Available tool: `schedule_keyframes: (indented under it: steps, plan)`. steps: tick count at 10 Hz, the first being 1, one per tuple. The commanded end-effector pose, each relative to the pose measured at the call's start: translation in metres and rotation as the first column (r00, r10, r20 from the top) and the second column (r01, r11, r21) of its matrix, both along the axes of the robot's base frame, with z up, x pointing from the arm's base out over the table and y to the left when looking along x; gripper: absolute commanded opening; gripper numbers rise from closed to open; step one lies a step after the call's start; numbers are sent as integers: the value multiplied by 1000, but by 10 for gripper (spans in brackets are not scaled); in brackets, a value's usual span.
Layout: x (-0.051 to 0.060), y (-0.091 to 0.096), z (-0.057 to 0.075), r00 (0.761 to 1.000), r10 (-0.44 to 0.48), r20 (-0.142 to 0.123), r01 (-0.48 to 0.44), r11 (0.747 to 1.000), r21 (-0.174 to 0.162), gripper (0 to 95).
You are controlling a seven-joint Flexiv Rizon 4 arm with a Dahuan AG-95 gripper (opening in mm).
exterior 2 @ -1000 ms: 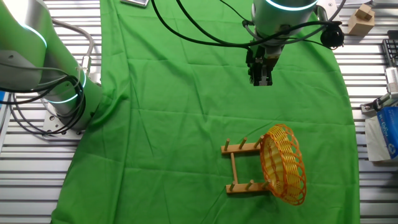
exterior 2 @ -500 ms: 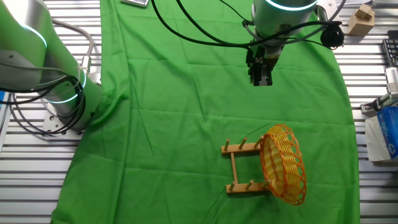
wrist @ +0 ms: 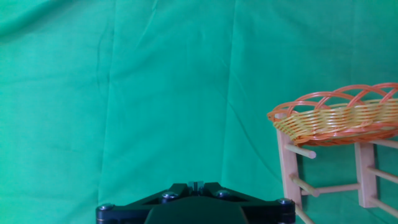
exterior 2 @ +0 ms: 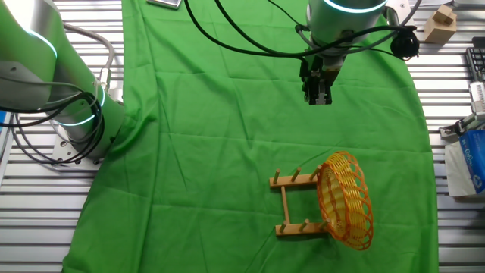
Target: Take the dish off the dish rack
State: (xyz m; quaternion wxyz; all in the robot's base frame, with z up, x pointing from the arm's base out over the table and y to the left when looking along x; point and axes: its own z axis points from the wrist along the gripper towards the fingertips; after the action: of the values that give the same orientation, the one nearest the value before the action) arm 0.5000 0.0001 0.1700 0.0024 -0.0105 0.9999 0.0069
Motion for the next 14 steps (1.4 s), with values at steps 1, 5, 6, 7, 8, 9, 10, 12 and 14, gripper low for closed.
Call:
schedule_keyframes:
  steps: [1, 5, 6, 7, 8, 9, 10, 12, 14]
  plan:
    - [0, 0, 0, 1000, 0, -1, 0, 1000, -1, 0]
    - [0, 0, 0, 1000, 0, -1, 0, 1000, -2, 0]
    - [0, 0, 0, 1000, 0, -1, 0, 1000, -2, 0]
    - [0, 0, 0, 1000, 1, 0, -1, 1000, -1, 0]
    - [0, 0, 0, 1000, 3, -1, -3, 1000, -2, 0]
    - [0, 0, 0, 1000, 25, 0, -25, 1000, -2, 0]
    - [0, 0, 0, 998, 61, -7, -61, 998, -1, 0]
    - [0, 0, 0, 990, 141, -3, -141, 990, -7, 0]
    - [0, 0, 0, 977, 213, 0, -213, 977, -2, 0]
